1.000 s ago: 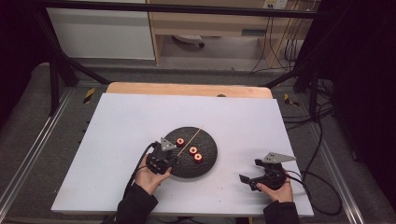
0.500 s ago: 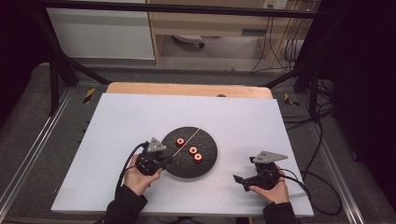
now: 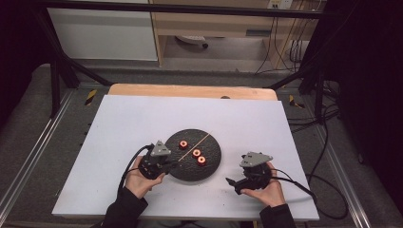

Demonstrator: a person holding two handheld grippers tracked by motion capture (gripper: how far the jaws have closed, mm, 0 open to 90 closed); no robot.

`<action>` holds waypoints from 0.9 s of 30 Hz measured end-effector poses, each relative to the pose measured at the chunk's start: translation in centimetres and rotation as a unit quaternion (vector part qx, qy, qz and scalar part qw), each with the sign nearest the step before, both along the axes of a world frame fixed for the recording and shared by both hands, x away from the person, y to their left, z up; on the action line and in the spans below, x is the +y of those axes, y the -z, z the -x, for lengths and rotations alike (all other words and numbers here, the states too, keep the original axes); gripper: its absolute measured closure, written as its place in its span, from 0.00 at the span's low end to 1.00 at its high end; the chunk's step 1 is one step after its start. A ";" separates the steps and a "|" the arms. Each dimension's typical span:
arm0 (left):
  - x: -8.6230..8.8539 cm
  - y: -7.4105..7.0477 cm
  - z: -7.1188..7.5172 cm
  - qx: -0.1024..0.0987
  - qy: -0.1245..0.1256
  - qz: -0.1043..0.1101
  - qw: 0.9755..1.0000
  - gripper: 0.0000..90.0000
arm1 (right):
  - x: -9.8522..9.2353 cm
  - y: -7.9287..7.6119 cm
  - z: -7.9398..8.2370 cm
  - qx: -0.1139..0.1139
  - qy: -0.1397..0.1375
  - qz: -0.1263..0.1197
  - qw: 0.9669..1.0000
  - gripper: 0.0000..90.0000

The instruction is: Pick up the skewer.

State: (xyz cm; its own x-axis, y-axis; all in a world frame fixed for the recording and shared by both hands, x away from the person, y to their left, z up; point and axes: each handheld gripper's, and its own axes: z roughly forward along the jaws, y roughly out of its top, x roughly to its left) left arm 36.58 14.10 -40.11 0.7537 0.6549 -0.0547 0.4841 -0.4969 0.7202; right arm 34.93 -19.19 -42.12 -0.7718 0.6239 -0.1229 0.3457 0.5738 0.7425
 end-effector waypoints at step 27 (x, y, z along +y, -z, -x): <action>-5.6 -0.4 0.4 0.001 0.099 -0.059 0.993 0.98 | 4.0 -1.4 0.9 -0.116 -0.102 0.120 0.981 0.22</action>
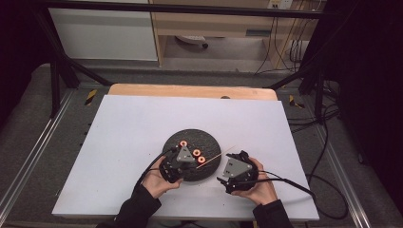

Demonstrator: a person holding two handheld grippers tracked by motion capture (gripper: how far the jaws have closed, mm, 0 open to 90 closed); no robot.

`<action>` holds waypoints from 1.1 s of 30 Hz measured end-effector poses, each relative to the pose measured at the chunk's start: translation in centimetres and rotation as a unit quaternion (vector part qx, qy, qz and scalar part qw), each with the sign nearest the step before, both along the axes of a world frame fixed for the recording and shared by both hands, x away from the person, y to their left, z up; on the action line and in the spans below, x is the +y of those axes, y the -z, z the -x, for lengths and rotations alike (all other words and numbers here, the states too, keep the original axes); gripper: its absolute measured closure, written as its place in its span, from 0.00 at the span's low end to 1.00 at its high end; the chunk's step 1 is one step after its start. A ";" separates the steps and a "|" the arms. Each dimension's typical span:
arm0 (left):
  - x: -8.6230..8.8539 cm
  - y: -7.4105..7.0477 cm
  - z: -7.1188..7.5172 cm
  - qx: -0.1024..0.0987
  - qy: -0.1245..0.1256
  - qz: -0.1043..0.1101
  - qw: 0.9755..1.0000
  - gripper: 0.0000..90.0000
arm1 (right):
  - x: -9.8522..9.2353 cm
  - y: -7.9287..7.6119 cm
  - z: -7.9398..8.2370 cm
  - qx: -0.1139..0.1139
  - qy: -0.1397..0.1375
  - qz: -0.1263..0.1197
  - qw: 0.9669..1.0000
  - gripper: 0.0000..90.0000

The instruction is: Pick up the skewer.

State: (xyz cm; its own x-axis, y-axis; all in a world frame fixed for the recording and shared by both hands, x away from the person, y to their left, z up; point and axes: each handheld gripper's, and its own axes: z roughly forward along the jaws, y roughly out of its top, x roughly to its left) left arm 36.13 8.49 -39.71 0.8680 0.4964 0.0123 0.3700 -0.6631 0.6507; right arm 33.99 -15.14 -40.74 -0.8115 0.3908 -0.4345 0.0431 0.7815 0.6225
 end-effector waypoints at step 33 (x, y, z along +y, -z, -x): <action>-3.1 0.2 0.9 0.012 0.080 -0.043 0.996 0.98 | 0.5 1.4 -0.2 -0.097 -0.169 0.196 0.961 0.80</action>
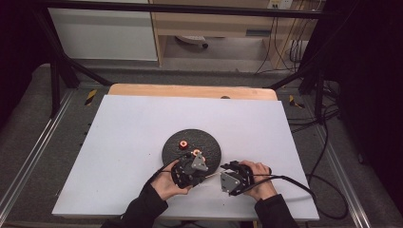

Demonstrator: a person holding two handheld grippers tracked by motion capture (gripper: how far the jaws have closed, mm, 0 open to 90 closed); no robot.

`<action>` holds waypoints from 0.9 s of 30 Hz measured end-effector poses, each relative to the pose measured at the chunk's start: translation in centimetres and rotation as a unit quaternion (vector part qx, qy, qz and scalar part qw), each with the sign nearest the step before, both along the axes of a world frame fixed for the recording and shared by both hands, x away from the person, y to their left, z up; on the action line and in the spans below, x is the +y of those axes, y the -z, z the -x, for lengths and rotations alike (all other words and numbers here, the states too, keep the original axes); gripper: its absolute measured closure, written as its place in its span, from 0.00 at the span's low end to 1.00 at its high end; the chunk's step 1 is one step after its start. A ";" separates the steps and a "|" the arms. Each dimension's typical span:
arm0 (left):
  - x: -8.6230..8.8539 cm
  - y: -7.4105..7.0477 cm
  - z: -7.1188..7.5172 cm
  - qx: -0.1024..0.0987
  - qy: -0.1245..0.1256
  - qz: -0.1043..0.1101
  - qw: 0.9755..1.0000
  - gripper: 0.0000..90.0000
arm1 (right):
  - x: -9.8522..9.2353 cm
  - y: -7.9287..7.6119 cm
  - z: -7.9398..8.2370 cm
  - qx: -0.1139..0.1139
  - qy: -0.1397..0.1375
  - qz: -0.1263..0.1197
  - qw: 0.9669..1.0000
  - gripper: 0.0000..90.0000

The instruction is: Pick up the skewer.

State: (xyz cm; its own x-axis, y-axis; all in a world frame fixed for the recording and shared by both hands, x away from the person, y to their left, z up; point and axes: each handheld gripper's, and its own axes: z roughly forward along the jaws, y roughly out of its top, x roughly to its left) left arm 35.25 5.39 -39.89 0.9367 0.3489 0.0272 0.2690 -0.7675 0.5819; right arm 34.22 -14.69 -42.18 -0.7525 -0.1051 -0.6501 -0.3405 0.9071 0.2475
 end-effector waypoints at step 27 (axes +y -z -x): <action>0.3 -0.1 -0.6 0.037 0.009 -0.025 0.999 0.85 | 0.2 -0.4 0.7 -0.059 -0.046 0.086 0.993 0.99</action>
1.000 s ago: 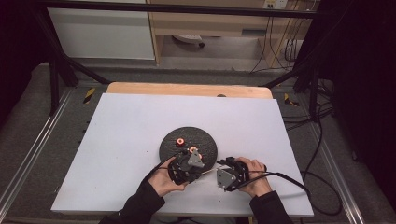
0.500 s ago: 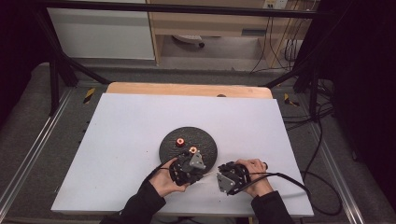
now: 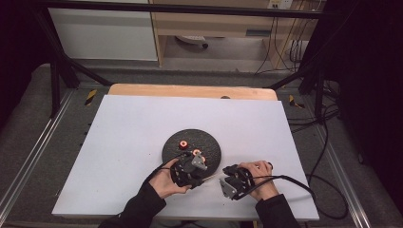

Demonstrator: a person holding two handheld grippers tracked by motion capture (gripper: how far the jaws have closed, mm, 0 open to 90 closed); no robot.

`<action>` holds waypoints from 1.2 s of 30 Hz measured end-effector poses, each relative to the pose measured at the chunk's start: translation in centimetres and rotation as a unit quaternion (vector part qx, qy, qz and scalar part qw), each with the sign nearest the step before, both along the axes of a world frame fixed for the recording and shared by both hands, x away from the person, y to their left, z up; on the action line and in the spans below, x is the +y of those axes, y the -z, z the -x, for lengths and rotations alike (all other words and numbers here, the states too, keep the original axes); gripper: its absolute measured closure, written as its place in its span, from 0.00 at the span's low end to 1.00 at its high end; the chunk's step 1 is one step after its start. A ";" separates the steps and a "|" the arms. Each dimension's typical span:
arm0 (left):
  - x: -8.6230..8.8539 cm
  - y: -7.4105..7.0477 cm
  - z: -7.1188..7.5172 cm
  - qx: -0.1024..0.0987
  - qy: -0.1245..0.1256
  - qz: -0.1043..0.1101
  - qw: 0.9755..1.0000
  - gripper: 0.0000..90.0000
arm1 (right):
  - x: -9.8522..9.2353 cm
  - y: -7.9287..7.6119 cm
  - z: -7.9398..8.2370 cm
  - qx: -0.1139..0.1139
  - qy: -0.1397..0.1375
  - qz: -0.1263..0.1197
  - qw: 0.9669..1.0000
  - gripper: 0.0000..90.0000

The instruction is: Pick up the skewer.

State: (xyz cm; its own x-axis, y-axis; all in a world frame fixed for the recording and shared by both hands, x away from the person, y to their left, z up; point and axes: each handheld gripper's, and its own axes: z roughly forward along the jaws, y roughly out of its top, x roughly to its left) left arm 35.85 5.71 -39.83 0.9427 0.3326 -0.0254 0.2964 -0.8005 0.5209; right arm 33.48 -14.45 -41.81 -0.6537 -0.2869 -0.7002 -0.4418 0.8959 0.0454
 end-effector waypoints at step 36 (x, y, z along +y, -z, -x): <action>3.6 -0.1 0.7 -0.012 -0.056 -0.015 0.998 0.98 | -3.0 -2.9 -1.0 0.048 0.184 -0.273 0.943 0.40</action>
State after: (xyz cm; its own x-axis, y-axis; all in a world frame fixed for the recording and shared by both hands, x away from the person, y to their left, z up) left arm 35.12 9.28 -39.68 0.8994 0.4370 0.0086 0.3733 -0.7782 0.5051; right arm 34.45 -17.46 -38.92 -0.7061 0.3573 -0.6114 -0.0764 0.8199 0.5673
